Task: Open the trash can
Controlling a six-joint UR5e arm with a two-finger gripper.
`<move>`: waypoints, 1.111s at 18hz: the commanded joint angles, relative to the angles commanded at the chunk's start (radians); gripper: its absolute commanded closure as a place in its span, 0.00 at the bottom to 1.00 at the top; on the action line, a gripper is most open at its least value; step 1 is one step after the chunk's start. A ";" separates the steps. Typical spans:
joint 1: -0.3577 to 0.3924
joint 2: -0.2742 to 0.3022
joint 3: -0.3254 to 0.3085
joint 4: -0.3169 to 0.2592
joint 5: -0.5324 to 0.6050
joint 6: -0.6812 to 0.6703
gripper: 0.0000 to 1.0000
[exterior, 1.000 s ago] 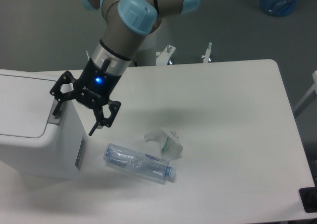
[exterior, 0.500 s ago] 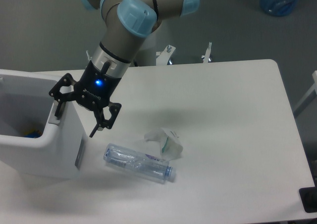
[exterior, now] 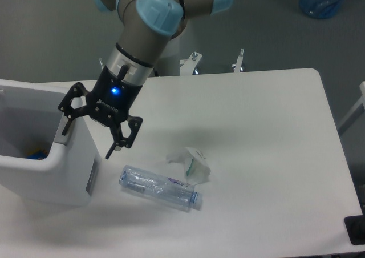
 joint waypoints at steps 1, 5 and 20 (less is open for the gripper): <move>0.024 0.000 0.000 0.000 0.000 0.015 0.00; 0.129 -0.006 -0.005 0.002 0.000 0.123 0.00; 0.282 -0.097 -0.060 -0.002 0.423 0.534 0.00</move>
